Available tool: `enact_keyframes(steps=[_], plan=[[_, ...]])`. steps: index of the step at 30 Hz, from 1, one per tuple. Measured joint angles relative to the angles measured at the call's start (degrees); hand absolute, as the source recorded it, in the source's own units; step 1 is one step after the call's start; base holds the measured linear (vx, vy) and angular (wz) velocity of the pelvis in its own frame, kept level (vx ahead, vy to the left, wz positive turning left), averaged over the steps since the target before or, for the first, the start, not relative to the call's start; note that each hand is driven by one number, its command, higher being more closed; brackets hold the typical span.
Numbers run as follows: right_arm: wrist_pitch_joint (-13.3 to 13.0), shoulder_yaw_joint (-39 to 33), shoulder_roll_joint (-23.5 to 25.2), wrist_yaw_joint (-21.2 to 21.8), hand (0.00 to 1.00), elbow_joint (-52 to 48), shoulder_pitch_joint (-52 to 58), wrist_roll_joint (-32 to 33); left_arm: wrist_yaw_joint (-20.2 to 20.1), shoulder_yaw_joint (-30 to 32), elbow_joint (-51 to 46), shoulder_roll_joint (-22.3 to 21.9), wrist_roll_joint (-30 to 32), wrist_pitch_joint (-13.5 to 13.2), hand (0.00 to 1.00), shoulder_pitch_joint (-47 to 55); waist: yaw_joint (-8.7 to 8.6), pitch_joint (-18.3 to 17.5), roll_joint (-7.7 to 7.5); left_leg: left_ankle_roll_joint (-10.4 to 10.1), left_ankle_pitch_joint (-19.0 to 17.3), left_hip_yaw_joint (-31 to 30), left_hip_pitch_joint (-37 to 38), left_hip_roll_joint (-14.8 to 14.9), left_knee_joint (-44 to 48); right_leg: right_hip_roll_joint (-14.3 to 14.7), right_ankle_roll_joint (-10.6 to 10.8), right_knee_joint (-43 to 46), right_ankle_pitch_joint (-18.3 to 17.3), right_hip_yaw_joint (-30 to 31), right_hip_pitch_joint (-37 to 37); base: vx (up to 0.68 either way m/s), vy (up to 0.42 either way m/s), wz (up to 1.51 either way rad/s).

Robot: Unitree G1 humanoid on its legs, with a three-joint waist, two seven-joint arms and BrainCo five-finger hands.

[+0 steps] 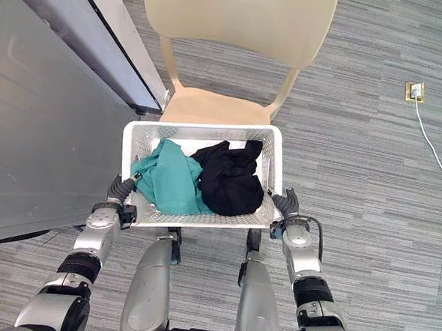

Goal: Pick up the laundry basket with both hands and put the clothes into the washing machine.

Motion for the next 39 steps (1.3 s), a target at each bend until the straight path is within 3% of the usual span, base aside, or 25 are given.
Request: enact_keyframes(steps=[6, 15, 16, 22, 28, 39], plan=[[0.31, -1.41, 0.0, -0.11, 1.0, -0.59, -2.74, 0.02, 0.0, -1.43, 0.14, 2.3, 0.02, 3.89, 1.0, -6.1, -0.2, -0.01, -0.03, 0.15, 0.11, -0.11, -1.67, 0.23, 0.73, 0.08, 0.02, -0.39, 0.66, -0.1, -1.03, 0.0, 0.0, 0.0], [0.44, -2.84, -1.31, -0.46, 1.0, -2.79, -5.41, 1.21, 0.04, -1.46, 0.12, 2.91, -0.02, 4.24, 1.0, -12.37, -0.31, -0.09, -0.18, 0.16, 0.37, 0.1, -2.62, 1.03, 0.54, 0.2, -0.15, -0.96, 1.02, -0.23, -1.78, 0.0, 0.0, 0.0], [0.45, -2.88, -1.61, -0.49, 0.0, -2.79, -5.78, 1.29, 0.04, -1.5, 0.12, 2.89, -0.01, 4.24, 0.0, -12.85, -0.31, -0.09, -0.18, 0.15, 0.37, 0.11, -2.63, 1.07, 0.52, 0.21, -0.17, -1.04, 1.03, -0.23, -1.78, 0.0, 0.0, 0.0], [0.44, -3.69, -1.79, -0.1, 0.0, -2.81, -6.99, 4.11, 3.64, -1.01, 0.11, 3.2, -0.61, 4.24, 0.0, -16.43, -0.35, -0.08, -0.2, 0.07, 0.42, 0.11, -3.13, 1.17, 0.29, 0.31, -0.21, -1.29, 1.06, -0.27, -2.22, 0.0, 0.0, 0.0], [0.2, -2.11, -3.01, 3.34, 0.0, -5.21, -7.12, 7.51, 6.55, 4.31, 0.09, 3.42, -1.8, 4.19, 0.0, -17.86, -0.45, 0.15, -0.63, 0.0, 0.47, 0.27, -3.39, 1.66, 0.44, 0.61, -0.29, -1.25, 1.11, -0.24, -2.52, 0.0, -0.002, -0.01], [0.05, 2.68, -5.98, 6.4, 0.0, -8.05, -6.71, 8.99, 6.19, 5.69, 0.01, 8.15, -2.76, 3.87, 0.0, -18.59, -0.39, 0.15, -0.64, -0.51, 2.26, 0.33, -1.97, 1.99, -2.03, 1.1, -0.5, -0.7, 1.23, -0.52, -2.41, 0.0, -0.008, 0.0]])
